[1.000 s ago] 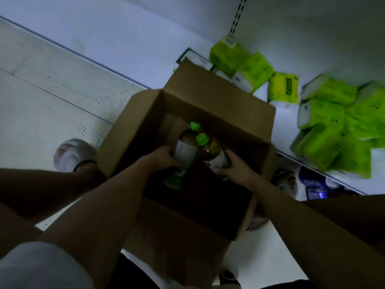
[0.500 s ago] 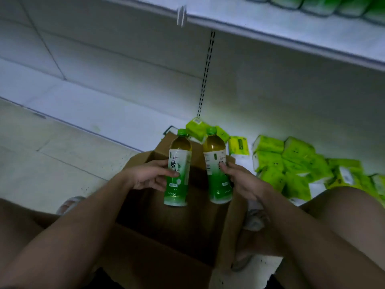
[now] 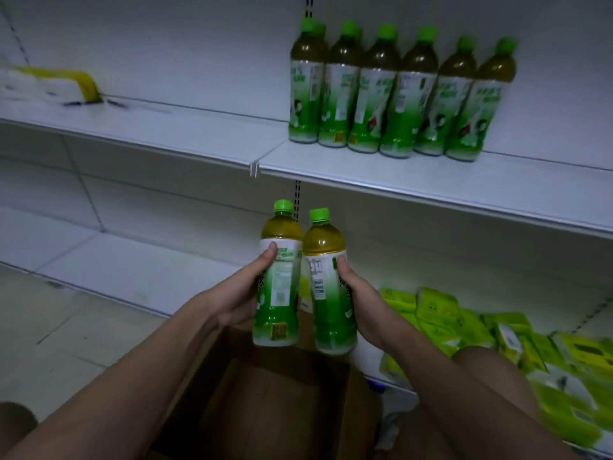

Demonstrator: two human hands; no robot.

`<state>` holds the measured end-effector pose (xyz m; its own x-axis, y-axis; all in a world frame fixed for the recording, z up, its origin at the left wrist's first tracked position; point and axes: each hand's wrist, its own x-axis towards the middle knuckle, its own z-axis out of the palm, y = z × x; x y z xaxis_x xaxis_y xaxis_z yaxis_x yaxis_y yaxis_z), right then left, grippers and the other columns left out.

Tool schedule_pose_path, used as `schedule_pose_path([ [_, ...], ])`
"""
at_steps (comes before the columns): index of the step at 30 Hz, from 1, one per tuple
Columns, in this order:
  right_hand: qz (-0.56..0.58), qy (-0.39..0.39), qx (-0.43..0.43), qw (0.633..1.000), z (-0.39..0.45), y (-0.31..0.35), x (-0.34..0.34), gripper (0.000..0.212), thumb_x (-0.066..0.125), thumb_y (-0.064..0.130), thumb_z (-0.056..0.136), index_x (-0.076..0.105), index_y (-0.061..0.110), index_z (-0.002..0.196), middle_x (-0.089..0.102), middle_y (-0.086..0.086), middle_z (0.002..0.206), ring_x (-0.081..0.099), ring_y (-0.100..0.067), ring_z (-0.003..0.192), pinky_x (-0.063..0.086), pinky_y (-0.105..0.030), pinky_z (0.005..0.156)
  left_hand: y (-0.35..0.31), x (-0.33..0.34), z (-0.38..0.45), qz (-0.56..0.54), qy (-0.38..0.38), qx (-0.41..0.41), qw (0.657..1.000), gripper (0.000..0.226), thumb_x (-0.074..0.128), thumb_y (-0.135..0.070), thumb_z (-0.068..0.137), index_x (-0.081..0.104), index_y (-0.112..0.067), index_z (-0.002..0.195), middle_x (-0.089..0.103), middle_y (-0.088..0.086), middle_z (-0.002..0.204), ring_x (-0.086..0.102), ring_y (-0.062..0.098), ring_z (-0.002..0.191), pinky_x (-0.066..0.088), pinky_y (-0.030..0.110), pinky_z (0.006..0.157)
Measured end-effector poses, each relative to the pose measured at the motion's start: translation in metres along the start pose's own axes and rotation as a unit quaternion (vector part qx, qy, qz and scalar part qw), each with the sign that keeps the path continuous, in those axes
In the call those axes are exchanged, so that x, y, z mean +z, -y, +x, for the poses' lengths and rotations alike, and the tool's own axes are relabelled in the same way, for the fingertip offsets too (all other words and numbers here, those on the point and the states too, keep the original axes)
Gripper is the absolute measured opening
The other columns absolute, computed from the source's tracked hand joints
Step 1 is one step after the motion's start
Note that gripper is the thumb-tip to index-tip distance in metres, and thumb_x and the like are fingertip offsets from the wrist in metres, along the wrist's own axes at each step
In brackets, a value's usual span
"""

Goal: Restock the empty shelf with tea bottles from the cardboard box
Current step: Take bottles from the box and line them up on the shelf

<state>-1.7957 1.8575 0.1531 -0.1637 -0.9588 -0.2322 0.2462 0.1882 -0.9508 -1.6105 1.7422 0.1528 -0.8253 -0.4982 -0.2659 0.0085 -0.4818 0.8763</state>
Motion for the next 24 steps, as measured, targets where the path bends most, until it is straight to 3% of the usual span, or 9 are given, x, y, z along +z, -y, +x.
schedule_pose_path([
  [4,-0.022,-0.004,-0.064,0.998,-0.013,0.041,-0.004,0.053,0.051,0.061,0.079,0.071,0.025,0.112,0.074,-0.009,0.11,0.071,-0.024,0.101,0.059,-0.034,0.077,-0.056,0.029,-0.012,0.059,0.044,0.055,0.996,0.072,0.078,-0.062,0.059,0.069,-0.015,0.113,0.071,0.015,0.107,0.07,0.029,0.095,0.057,0.039,0.078],
  [7,-0.021,-0.004,-0.129,0.991,-0.024,0.074,-0.008,0.055,0.052,0.06,0.079,0.068,0.025,0.117,0.073,-0.004,0.116,0.069,-0.02,0.108,0.058,-0.029,0.081,-0.091,0.052,-0.015,0.109,0.051,0.093,0.988,0.08,0.081,-0.064,0.053,0.067,-0.018,0.116,0.068,0.017,0.116,0.067,0.03,0.103,0.056,0.04,0.085],
  [11,-0.017,-0.022,-0.201,0.979,-0.037,0.128,-0.019,0.046,0.052,0.06,0.077,0.074,0.03,0.104,0.075,0.001,0.109,0.071,-0.015,0.101,0.059,-0.026,0.074,-0.136,0.089,-0.004,0.171,0.061,0.171,0.968,0.074,0.071,-0.06,0.069,0.053,-0.026,0.132,0.063,0.006,0.13,0.059,0.025,0.12,0.053,0.039,0.092],
  [13,-0.011,-0.042,-0.241,0.97,-0.042,0.154,-0.031,0.048,0.051,0.06,0.077,0.071,0.029,0.107,0.075,0.003,0.11,0.071,-0.013,0.101,0.059,-0.025,0.073,-0.155,0.109,0.008,0.2,0.043,0.21,0.956,0.065,0.063,-0.053,0.077,0.049,-0.029,0.135,0.062,0.003,0.131,0.057,0.025,0.122,0.048,0.044,0.097],
  [16,-0.002,-0.079,-0.295,0.952,-0.046,0.187,-0.053,0.059,0.052,0.062,0.078,0.063,0.025,0.123,0.072,0.0,0.119,0.068,-0.017,0.11,0.057,-0.035,0.086,-0.177,0.137,0.033,0.22,0.014,0.254,0.942,0.059,0.066,-0.045,0.08,0.049,-0.029,0.134,0.063,0.001,0.129,0.059,0.024,0.119,0.048,0.044,0.094],
  [18,0.001,-0.103,-0.318,0.942,-0.045,0.203,-0.071,0.065,0.053,0.062,0.079,0.058,0.024,0.132,0.068,-0.002,0.126,0.064,-0.021,0.116,0.052,-0.044,0.096,-0.186,0.156,0.049,0.216,0.01,0.268,0.939,0.06,0.071,-0.044,0.072,0.052,-0.03,0.128,0.067,-0.003,0.123,0.062,0.022,0.115,0.049,0.043,0.091],
  [24,0.028,-0.189,-0.341,0.921,-0.032,0.223,-0.121,0.059,0.052,0.058,0.085,0.057,0.02,0.13,0.07,-0.007,0.12,0.067,-0.026,0.111,0.054,-0.048,0.092,-0.185,0.199,0.108,0.182,-0.015,0.289,0.94,0.065,0.078,-0.044,0.061,0.055,-0.032,0.12,0.07,-0.007,0.114,0.065,0.013,0.105,0.051,0.04,0.089],
])
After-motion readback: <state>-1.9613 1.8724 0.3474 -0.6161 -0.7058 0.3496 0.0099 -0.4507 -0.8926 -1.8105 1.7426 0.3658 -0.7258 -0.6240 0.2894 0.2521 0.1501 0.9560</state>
